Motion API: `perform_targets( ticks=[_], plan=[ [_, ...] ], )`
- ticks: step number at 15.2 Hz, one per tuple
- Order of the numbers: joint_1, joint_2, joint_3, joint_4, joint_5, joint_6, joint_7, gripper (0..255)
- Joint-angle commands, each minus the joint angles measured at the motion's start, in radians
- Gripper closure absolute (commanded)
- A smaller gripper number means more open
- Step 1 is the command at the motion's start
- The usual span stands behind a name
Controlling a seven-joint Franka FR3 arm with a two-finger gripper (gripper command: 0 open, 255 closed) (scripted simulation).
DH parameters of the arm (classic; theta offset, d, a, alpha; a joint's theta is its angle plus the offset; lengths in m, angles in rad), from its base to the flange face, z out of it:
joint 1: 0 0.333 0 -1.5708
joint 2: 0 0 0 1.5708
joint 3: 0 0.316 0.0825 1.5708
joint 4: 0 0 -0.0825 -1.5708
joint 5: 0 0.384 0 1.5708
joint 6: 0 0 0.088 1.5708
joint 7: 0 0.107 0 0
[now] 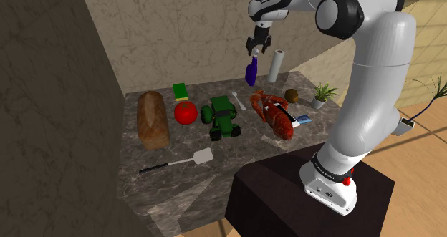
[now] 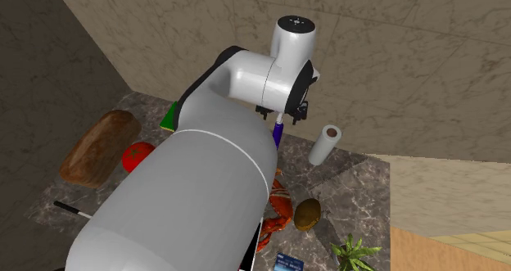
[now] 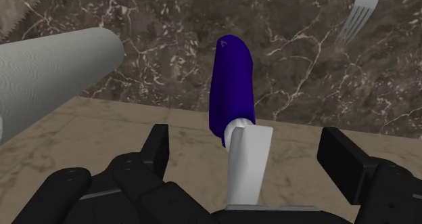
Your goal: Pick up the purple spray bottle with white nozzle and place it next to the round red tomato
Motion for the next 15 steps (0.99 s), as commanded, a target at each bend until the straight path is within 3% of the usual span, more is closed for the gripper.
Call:
perform_targets(
  ticks=[1,4,5,15],
  plan=[
    [0.0,0.001,0.0,0.0,0.0,0.001,0.0,0],
    [0.0,0.001,0.0,0.0,0.0,0.001,0.0,0],
    [0.0,0.001,0.0,0.0,0.0,0.001,0.0,255],
    [0.0,-0.003,-0.001,0.008,-0.001,-0.011,0.001,255]
  ],
)
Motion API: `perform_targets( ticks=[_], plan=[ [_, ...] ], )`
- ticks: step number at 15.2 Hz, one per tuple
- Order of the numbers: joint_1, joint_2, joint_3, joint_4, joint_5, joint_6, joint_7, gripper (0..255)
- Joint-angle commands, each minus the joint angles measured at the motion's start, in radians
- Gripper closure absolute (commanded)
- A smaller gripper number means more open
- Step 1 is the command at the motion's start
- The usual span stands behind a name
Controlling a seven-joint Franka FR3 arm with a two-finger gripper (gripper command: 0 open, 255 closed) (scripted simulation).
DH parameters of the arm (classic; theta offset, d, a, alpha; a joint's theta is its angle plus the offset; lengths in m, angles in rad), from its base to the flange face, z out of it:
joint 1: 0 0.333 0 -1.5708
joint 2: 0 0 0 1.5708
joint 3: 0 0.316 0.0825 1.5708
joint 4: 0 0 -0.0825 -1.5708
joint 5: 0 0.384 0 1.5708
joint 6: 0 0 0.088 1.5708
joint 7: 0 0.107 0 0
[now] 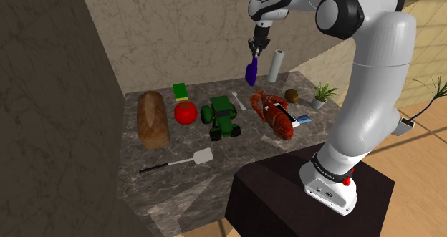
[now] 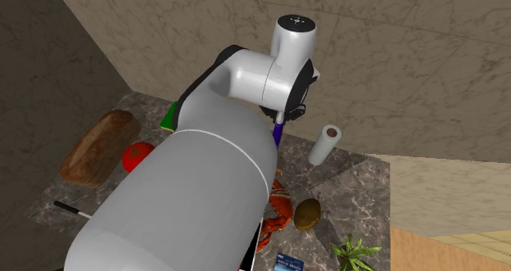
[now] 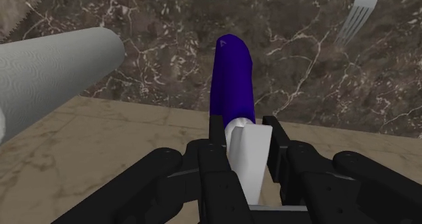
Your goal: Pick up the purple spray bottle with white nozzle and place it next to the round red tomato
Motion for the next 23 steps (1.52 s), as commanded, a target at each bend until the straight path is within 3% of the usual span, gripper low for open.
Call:
perform_targets(
  ticks=[1,23],
  plan=[
    [0.0,-0.006,-0.001,0.012,-0.002,-0.018,0.002,255],
    [-0.008,-0.037,-0.009,0.266,-0.016,-0.3,0.015,255]
  ],
)
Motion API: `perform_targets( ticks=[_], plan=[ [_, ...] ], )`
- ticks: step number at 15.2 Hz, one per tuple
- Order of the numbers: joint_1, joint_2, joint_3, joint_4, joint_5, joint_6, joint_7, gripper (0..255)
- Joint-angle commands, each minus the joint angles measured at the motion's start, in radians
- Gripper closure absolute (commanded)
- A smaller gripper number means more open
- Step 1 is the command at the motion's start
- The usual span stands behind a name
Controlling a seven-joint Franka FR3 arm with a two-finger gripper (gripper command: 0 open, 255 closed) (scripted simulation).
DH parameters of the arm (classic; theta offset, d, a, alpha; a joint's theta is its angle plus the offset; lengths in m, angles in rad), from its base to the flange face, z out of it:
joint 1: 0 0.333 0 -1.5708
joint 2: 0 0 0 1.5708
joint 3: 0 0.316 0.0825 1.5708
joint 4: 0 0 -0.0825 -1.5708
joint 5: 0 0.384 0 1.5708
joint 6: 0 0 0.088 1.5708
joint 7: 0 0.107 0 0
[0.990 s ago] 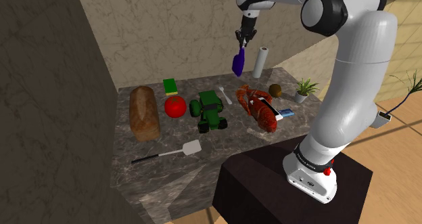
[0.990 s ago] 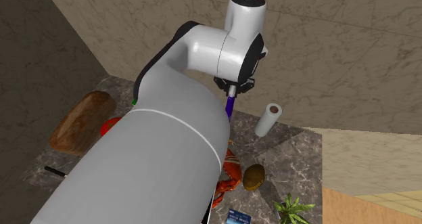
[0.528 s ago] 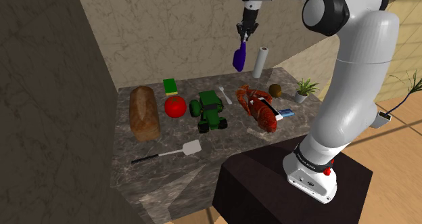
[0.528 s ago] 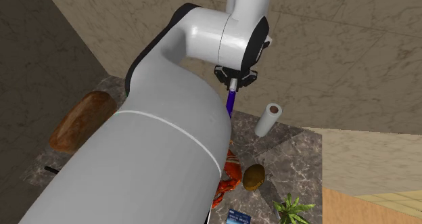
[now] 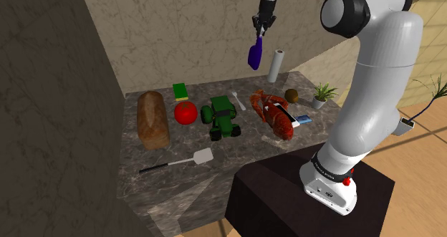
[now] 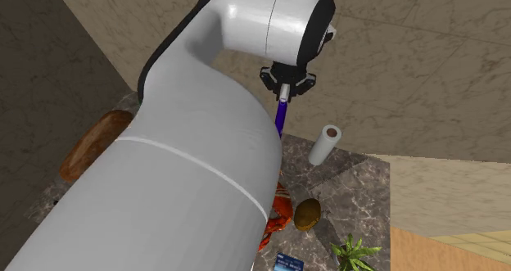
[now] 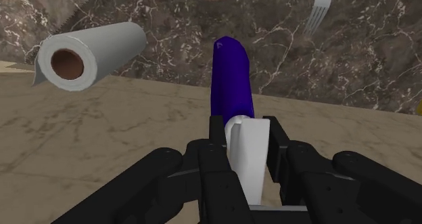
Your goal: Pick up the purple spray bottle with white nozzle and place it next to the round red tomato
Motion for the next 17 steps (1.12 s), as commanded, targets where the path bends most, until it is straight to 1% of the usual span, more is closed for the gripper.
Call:
perform_targets(
  ticks=[1,9,10,13,17],
  plan=[
    [-0.002,0.004,0.0,0.033,0.001,-0.029,0.001,255],
    [-0.014,0.03,-0.001,0.18,0.007,-0.15,0.002,255],
    [-0.014,0.03,-0.001,0.18,0.007,-0.151,0.002,255],
    [0.043,-0.036,0.014,0.086,-0.017,-0.12,0.066,255],
    [0.112,-0.105,0.041,-0.007,-0.044,-0.092,0.156,255]
  ],
)
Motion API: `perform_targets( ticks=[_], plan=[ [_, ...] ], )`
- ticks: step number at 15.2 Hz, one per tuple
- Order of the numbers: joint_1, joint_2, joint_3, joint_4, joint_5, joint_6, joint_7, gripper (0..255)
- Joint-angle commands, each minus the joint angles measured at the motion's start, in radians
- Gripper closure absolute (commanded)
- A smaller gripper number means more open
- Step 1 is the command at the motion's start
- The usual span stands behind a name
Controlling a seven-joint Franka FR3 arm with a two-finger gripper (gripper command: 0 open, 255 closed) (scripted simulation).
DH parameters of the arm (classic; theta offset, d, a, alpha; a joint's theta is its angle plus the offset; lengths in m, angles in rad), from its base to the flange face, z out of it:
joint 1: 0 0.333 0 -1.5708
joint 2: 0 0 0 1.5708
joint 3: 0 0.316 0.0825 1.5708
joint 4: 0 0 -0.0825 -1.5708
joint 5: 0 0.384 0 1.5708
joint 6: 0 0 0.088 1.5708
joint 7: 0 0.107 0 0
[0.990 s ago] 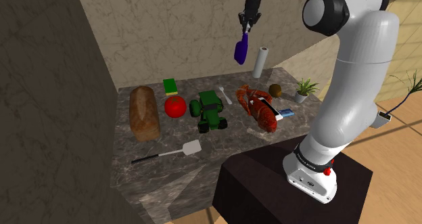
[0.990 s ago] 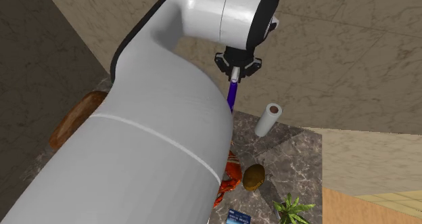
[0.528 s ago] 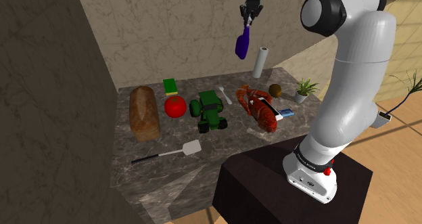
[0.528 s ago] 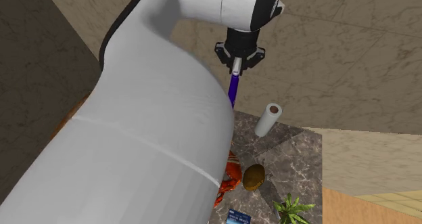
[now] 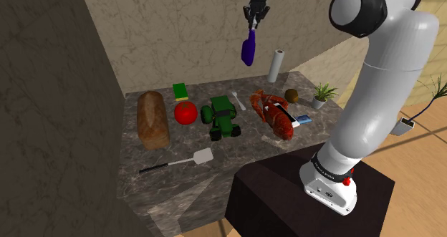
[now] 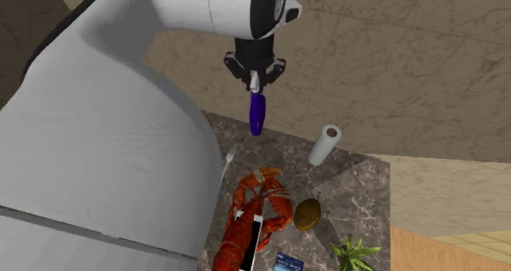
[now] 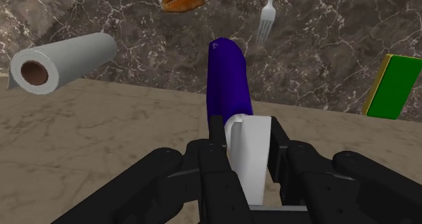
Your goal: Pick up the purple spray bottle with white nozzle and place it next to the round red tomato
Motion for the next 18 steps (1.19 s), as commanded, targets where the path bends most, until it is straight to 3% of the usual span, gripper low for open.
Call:
perform_targets(
  ticks=[1,9,18],
  plan=[
    [0.032,-0.027,0.015,-0.034,-0.012,0.008,0.046,255],
    [0.148,-0.1,0.085,-0.127,-0.045,0.031,0.231,255],
    [0.266,-0.102,0.17,-0.126,-0.065,0.027,0.436,255]
  ],
)
